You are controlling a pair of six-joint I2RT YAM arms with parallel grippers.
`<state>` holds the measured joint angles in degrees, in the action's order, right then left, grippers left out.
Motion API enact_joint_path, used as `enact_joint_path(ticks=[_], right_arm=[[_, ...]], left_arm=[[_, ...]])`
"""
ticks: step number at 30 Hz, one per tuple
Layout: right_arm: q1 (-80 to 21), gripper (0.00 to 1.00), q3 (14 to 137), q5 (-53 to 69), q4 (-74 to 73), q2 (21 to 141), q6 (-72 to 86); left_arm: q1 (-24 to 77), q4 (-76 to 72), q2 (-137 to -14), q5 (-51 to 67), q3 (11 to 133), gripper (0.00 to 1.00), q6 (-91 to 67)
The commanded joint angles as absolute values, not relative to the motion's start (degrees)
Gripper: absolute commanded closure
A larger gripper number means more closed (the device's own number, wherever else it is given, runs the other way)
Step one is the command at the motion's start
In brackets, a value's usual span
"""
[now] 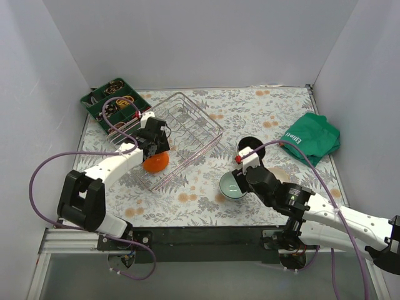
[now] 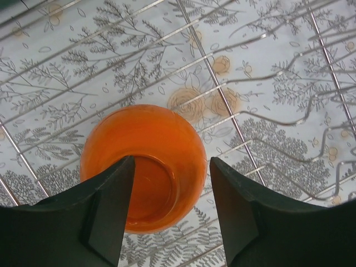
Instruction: Unload the bowls from the dish rack
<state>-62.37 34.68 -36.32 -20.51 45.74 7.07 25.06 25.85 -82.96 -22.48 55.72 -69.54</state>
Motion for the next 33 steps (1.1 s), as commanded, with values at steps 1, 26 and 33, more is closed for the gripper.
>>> enact_joint_path(ticks=[1,26,33], right_arm=[[-62.31,0.36,34.19,-38.93,-17.4,44.04,6.77],[-62.31,0.36,33.4,-37.71,-17.14,41.49,6.77],[-62.31,0.36,33.22,-37.62,-16.61,41.66,6.59]], left_arm=[[22.07,24.26,-85.51,-25.31,59.23,0.44,-66.71],[14.85,22.41,-89.92,-35.07,66.53,0.22,-56.17],[18.01,25.22,-88.24,-36.29,66.18,0.15,-54.58]])
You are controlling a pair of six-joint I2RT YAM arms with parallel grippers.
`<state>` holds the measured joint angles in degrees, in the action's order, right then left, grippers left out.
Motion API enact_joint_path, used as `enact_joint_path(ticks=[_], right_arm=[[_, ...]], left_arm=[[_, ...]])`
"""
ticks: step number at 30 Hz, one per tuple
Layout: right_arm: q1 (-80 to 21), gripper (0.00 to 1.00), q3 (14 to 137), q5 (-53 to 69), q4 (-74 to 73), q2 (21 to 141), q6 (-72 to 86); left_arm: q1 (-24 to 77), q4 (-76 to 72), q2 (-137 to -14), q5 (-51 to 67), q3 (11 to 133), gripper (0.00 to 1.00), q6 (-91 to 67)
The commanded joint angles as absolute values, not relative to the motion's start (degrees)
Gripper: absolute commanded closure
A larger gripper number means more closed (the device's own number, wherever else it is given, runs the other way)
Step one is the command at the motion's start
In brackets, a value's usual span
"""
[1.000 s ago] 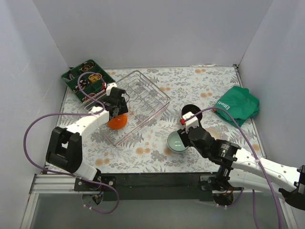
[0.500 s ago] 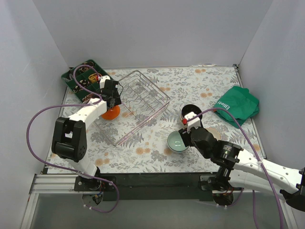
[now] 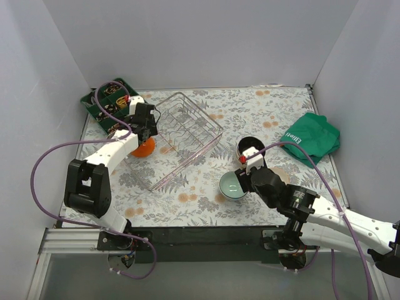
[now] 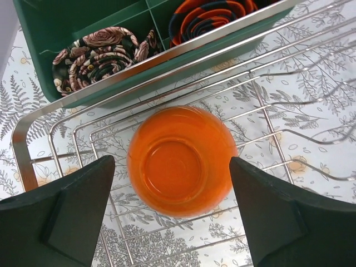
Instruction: Unload the bowls from the dish rack
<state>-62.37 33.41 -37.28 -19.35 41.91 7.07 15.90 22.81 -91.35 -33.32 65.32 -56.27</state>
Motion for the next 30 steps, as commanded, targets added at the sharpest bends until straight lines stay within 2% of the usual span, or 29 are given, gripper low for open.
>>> enact_joint_path(ticks=[1,10,22,30], right_arm=[[-62.31,0.36,33.22,-37.7,-16.61,41.83,6.59],[-62.31,0.36,33.05,-37.71,-16.61,42.19,6.42],[-62.31,0.36,32.96,-37.35,-16.26,42.8,5.63],[-62.31,0.36,32.78,-36.91,-15.56,43.59,5.27]], left_arm=[[18.54,25.75,-88.76,-37.78,66.53,0.15,-54.49],[23.99,26.54,-94.39,-44.29,66.36,0.05,-49.93],[27.07,18.12,-99.66,-49.22,61.7,0.02,-39.91],[27.07,17.67,-103.09,-50.89,61.35,0.02,-38.85]])
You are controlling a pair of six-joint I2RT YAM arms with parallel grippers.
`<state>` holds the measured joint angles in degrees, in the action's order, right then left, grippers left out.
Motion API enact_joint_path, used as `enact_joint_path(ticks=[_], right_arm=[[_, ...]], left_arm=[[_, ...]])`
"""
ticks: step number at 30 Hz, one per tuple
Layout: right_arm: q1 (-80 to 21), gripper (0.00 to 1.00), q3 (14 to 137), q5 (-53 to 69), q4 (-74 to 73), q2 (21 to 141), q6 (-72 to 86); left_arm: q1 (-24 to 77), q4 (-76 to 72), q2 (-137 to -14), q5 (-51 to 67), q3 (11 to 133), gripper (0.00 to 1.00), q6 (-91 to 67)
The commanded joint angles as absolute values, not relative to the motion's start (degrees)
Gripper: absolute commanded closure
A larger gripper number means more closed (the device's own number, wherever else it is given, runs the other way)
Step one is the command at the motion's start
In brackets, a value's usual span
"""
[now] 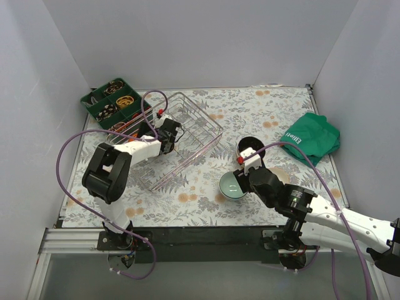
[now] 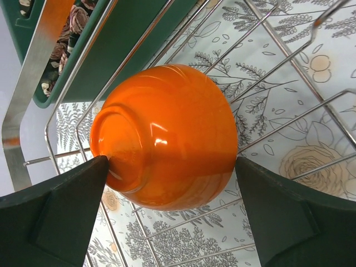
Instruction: Unload the bowls from the dish rack
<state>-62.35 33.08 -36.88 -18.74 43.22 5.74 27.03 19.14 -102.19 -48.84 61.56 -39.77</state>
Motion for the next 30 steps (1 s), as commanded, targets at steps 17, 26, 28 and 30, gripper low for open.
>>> enact_joint_path(ticks=[17,26,28,30], right_arm=[[-62.31,0.36,32.52,-36.83,-15.21,42.81,4.92],[-62.31,0.37,33.13,-36.22,-15.29,41.13,4.83],[-62.31,0.37,33.57,-35.77,-15.21,40.96,5.01],[-62.31,0.37,34.1,-35.33,-15.21,41.04,5.1]], left_arm=[[31.2,19.95,-103.63,-57.57,61.26,0.23,-37.53],[33.93,21.0,-96.6,-55.9,60.03,0.42,-38.58],[33.93,21.18,-94.14,-54.33,59.77,0.48,-39.46],[33.93,21.18,-91.69,-53.53,59.68,0.5,-40.16]])
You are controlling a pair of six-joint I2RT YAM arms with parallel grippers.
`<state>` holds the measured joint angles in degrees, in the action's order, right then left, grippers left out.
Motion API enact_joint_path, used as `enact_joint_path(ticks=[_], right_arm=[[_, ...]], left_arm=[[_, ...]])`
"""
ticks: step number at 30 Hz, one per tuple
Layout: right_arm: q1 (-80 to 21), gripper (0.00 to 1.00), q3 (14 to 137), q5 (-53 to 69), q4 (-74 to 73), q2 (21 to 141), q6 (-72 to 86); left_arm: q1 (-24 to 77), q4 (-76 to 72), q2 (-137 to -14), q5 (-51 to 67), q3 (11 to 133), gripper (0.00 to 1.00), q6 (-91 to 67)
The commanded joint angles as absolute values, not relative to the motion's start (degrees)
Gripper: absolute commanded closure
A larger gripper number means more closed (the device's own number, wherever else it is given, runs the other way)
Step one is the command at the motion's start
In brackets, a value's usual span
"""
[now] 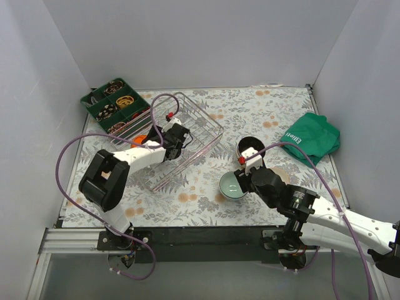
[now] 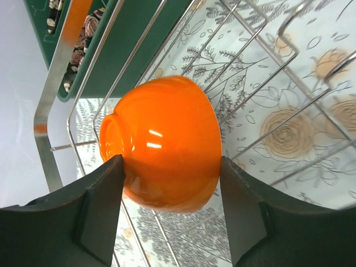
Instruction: Unload the bowls from the dish rack
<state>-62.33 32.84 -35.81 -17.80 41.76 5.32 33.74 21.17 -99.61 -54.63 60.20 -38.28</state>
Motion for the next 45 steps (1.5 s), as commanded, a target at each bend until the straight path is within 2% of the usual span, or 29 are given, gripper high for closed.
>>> enact_joint_path(ticks=[1,11,22,25,33,45], right_arm=[[-62.31,0.37,34.54,-35.07,-15.29,41.22,5.1],[-62.31,0.37,37.79,-31.38,-14.86,45.26,5.19],[-62.31,0.36,41.04,-21.28,-6.34,50.0,3.34],[-62.31,0.29,42.18,-19.17,-2.31,52.11,1.67],[-61.61,0.23,46.31,-11.17,8.78,58.7,-3.77],[-57.83,0.22,50.18,-1.15,23.11,68.9,-8.7]], left_arm=[[33.93,21.01,-90.97,-52.83,59.59,0.51,-40.34],[31.82,20.57,-83.95,-46.85,58.62,0.66,-43.23],[24.96,17.23,-71.02,-25.43,57.66,0.73,-54.57],[24.35,15.39,-68.12,-19.98,57.22,0.74,-57.82],[22.94,6.96,-61.53,-4.15,52.21,0.74,-66.17],[22.24,-4.38,-57.04,13.61,46.32,0.73,-75.66]])
